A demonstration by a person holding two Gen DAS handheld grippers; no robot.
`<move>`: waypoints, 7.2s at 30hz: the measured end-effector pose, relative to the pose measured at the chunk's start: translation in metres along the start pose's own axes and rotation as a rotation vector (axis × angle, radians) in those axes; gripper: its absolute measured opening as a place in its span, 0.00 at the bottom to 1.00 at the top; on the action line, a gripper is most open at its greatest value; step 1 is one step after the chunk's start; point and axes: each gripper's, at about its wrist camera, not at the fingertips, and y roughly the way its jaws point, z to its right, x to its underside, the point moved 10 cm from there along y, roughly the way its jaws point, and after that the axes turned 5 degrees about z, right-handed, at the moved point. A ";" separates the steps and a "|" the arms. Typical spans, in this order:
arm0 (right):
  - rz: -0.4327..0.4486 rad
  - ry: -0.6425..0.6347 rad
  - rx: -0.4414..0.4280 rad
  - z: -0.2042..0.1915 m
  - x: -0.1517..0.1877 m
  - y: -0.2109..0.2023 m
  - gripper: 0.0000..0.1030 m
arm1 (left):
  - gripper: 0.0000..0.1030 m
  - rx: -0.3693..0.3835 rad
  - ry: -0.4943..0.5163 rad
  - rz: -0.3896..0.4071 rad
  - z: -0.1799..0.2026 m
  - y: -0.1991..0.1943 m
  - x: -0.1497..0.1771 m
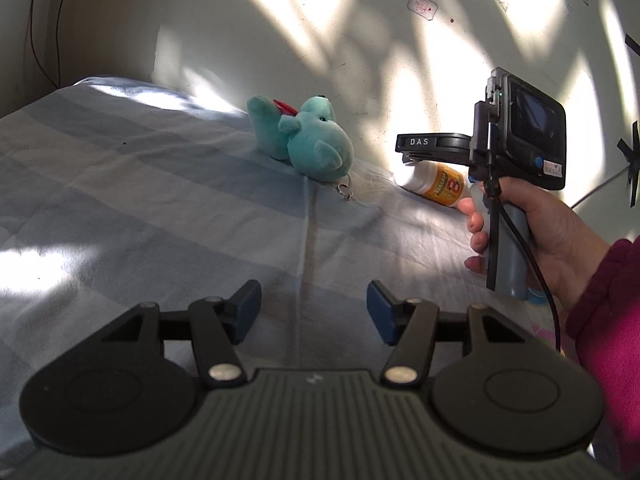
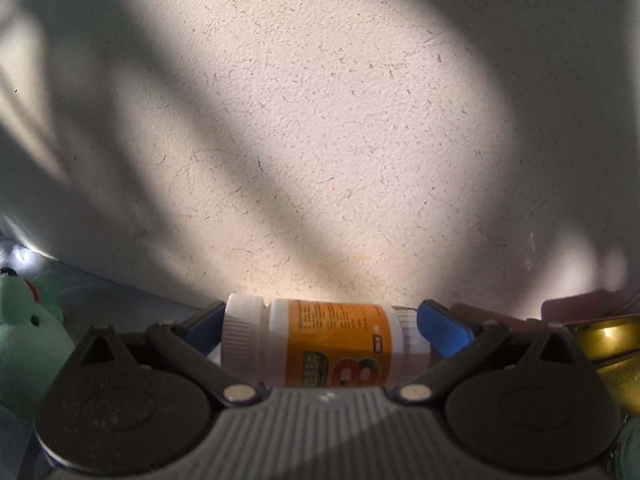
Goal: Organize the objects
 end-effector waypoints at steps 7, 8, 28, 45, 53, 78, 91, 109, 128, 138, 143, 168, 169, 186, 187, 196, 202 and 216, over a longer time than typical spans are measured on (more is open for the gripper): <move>0.022 -0.069 0.031 0.001 0.014 -0.007 0.91 | 0.59 0.005 -0.007 -0.007 -0.002 0.001 0.001; 0.018 -0.096 0.030 -0.003 0.015 -0.011 0.91 | 0.59 0.005 -0.005 -0.007 -0.002 0.002 0.000; -0.024 -0.040 -0.215 -0.021 0.046 -0.111 0.72 | 0.59 -0.026 -0.093 0.014 -0.024 -0.001 -0.005; -0.243 0.435 -0.061 0.014 0.023 0.015 0.82 | 0.63 -0.016 -0.028 -0.003 -0.015 0.006 -0.004; -0.269 0.161 -0.361 -0.029 0.066 -0.080 0.53 | 0.63 0.098 -0.065 0.012 -0.011 0.001 -0.009; 0.037 -0.113 -0.388 0.072 0.218 -0.321 0.69 | 0.77 0.518 0.137 -0.238 0.158 -0.046 0.087; 0.166 -0.128 -0.398 0.072 0.199 -0.336 0.51 | 0.65 0.499 0.065 -0.273 0.189 -0.078 0.102; 0.274 0.064 -0.134 0.178 0.093 -0.240 0.64 | 0.66 0.400 0.276 -0.143 0.289 0.026 0.021; 0.346 0.212 -0.184 0.181 0.132 -0.323 0.64 | 0.66 0.328 0.254 -0.008 0.234 -0.043 0.028; 0.342 0.330 -0.161 0.212 0.147 -0.341 0.64 | 0.66 0.239 0.343 0.063 0.222 -0.077 0.051; 0.339 0.352 -0.139 0.222 0.154 -0.348 0.64 | 0.66 0.205 0.393 0.079 0.219 -0.083 0.062; 0.347 0.314 -0.161 0.196 0.152 -0.362 0.65 | 0.68 0.093 0.473 0.123 0.197 -0.094 0.076; 0.349 0.311 -0.161 0.194 0.151 -0.363 0.65 | 0.70 0.089 0.470 0.124 0.195 -0.094 0.076; 0.326 0.140 -0.347 0.077 0.069 -0.328 0.65 | 0.70 -0.125 0.291 0.179 0.045 -0.065 0.012; 0.313 0.123 -0.376 0.057 0.061 -0.318 0.65 | 0.70 -0.161 0.254 0.183 0.024 -0.061 0.005; 0.052 0.080 -0.478 -0.104 0.014 -0.161 0.72 | 0.70 -0.245 -0.023 0.127 -0.075 -0.035 -0.005; 0.003 0.063 -0.391 -0.155 -0.002 -0.078 0.81 | 0.70 -0.233 -0.004 0.093 -0.070 -0.028 0.000; 0.103 -0.238 -0.450 -0.089 0.072 -0.240 0.46 | 0.70 0.111 -0.114 0.198 -0.044 -0.061 -0.012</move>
